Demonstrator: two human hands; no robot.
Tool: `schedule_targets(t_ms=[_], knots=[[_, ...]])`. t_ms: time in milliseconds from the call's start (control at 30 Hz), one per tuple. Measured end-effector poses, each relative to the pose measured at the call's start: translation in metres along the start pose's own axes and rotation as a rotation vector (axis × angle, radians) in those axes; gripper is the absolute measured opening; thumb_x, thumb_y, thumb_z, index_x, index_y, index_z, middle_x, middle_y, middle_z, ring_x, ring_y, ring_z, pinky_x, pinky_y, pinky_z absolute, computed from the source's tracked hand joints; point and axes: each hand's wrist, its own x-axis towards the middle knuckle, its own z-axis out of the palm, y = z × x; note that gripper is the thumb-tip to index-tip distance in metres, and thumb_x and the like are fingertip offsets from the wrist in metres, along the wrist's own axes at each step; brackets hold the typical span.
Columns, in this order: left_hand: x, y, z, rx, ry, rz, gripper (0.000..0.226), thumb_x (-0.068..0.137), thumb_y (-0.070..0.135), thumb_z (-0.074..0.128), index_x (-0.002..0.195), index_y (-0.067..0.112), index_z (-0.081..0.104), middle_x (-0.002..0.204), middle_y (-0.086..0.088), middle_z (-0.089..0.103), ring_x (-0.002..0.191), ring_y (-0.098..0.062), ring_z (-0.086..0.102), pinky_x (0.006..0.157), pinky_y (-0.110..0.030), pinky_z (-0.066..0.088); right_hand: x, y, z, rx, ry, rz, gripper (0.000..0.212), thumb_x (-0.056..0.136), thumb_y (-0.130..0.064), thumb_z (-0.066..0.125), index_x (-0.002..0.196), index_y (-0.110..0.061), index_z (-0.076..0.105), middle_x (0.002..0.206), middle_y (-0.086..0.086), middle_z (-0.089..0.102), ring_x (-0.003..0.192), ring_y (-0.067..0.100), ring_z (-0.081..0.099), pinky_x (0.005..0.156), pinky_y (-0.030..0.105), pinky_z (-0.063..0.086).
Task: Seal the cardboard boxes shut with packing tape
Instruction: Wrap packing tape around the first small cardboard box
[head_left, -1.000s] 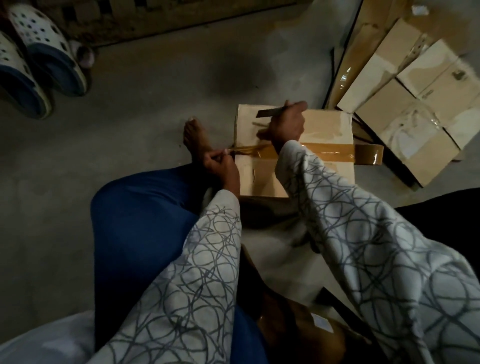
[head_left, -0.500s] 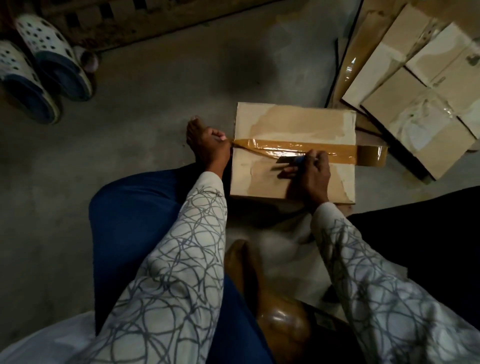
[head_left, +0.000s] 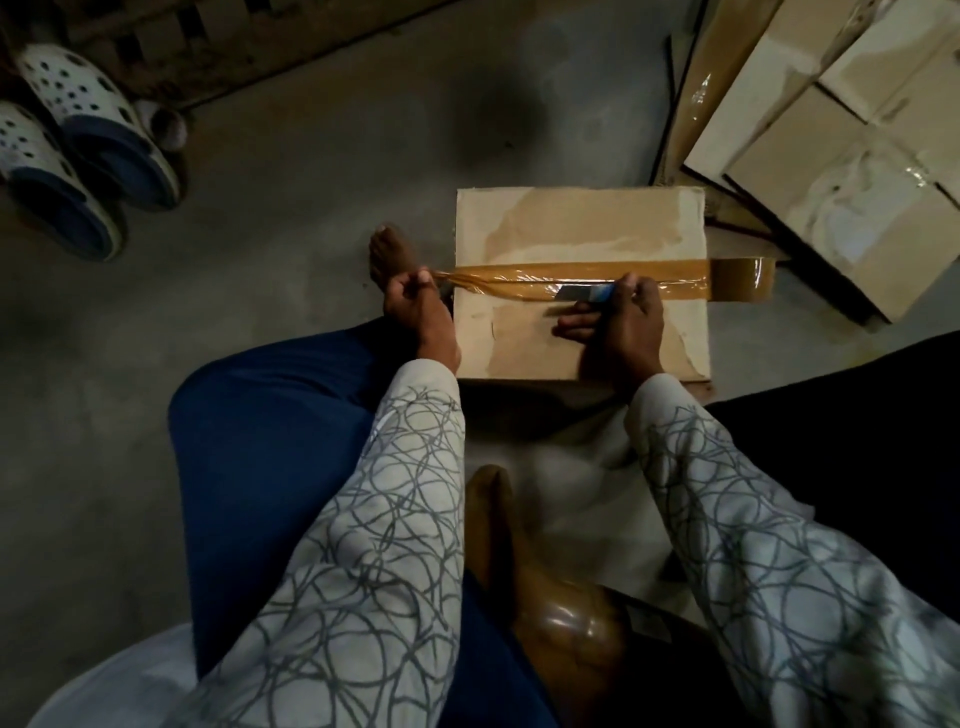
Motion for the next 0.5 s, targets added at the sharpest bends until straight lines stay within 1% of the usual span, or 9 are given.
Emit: schedule_targets(t_ms=[67,167,233,300,367,400,433,467,500], knots=[[0.004,0.001,0.002,0.037,-0.015,-0.022,0.018,0.093,0.005,0.059,0.107,-0.005,0.066,0.109,-0.018,0.068,0.096,-0.027,0.065,0.089,-0.037,0.055,0.0,0.0,0.0,-0.003,-0.003,0.012,0.023,0.11,-0.035,0.031,0.104,-0.016,0.043,0.084,0.025,0.063,0.059,0.034,0.069,0.055,0.042,0.061],[0.004,0.005,0.004,0.109,-0.026,-0.106,0.027,0.096,0.009,0.057,0.116,-0.008,0.063,0.118,-0.024,0.067,0.108,-0.036,0.065,0.096,-0.044,0.054,-0.001,-0.001,0.0,-0.016,0.01,0.017,0.022,0.109,-0.036,0.031,0.103,-0.018,0.043,0.084,0.026,0.064,0.061,0.035,0.069,0.06,0.047,0.062],[0.005,0.007,0.007,0.148,-0.05,-0.145,0.028,0.098,0.009,0.055,0.121,-0.006,0.062,0.121,-0.021,0.065,0.109,-0.034,0.064,0.096,-0.042,0.053,-0.001,-0.001,0.001,-0.025,0.012,0.018,0.022,0.109,-0.036,0.032,0.103,-0.018,0.043,0.084,0.028,0.064,0.063,0.036,0.07,0.059,0.046,0.062],[0.005,0.008,0.009,0.177,-0.098,-0.175,0.021,0.1,0.009,0.054,0.116,-0.001,0.062,0.109,-0.016,0.066,0.098,-0.03,0.065,0.088,-0.037,0.056,0.001,0.0,0.001,-0.036,0.006,0.017,0.022,0.109,-0.037,0.032,0.105,-0.017,0.042,0.084,0.029,0.063,0.064,0.037,0.07,0.06,0.047,0.062],[-0.002,0.015,0.007,0.156,-0.143,-0.239,0.008,0.102,0.008,0.051,0.102,0.009,0.059,0.09,-0.006,0.059,0.084,-0.023,0.06,0.067,-0.027,0.055,0.001,0.001,0.001,-0.03,0.004,0.014,0.022,0.109,-0.037,0.033,0.104,-0.018,0.042,0.082,0.028,0.064,0.062,0.036,0.069,0.062,0.049,0.061],[-0.005,0.016,0.006,0.118,-0.147,-0.27,0.01,0.103,0.007,0.049,0.098,0.012,0.057,0.087,-0.002,0.055,0.083,-0.022,0.059,0.062,-0.023,0.053,0.0,0.0,0.001,-0.016,0.0,0.013,0.021,0.109,-0.036,0.033,0.102,-0.018,0.043,0.08,0.025,0.064,0.06,0.034,0.069,0.062,0.05,0.062],[-0.01,0.019,0.002,0.105,-0.137,-0.291,0.01,0.103,0.006,0.047,0.104,0.01,0.056,0.092,-0.001,0.054,0.088,-0.022,0.058,0.067,-0.023,0.054,0.0,0.0,0.001,-0.013,-0.005,0.014,0.02,0.109,-0.035,0.034,0.102,-0.018,0.043,0.079,0.023,0.064,0.059,0.032,0.069,0.062,0.05,0.062],[-0.008,0.014,-0.002,0.043,-0.076,-0.312,0.018,0.103,0.006,0.046,0.119,0.006,0.054,0.101,-0.001,0.052,0.094,-0.022,0.058,0.079,-0.025,0.054,0.001,0.001,0.001,-0.012,-0.01,0.015,0.02,0.109,-0.034,0.033,0.102,-0.017,0.043,0.078,0.02,0.065,0.058,0.031,0.068,0.061,0.047,0.062],[-0.007,0.013,-0.004,0.026,-0.018,-0.309,0.028,0.102,0.008,0.048,0.129,0.004,0.049,0.106,-0.002,0.052,0.096,-0.02,0.058,0.087,-0.029,0.053,0.001,0.002,0.001,-0.009,-0.01,0.018,0.02,0.11,-0.033,0.033,0.104,-0.016,0.043,0.079,0.019,0.065,0.059,0.03,0.069,0.06,0.045,0.062]])
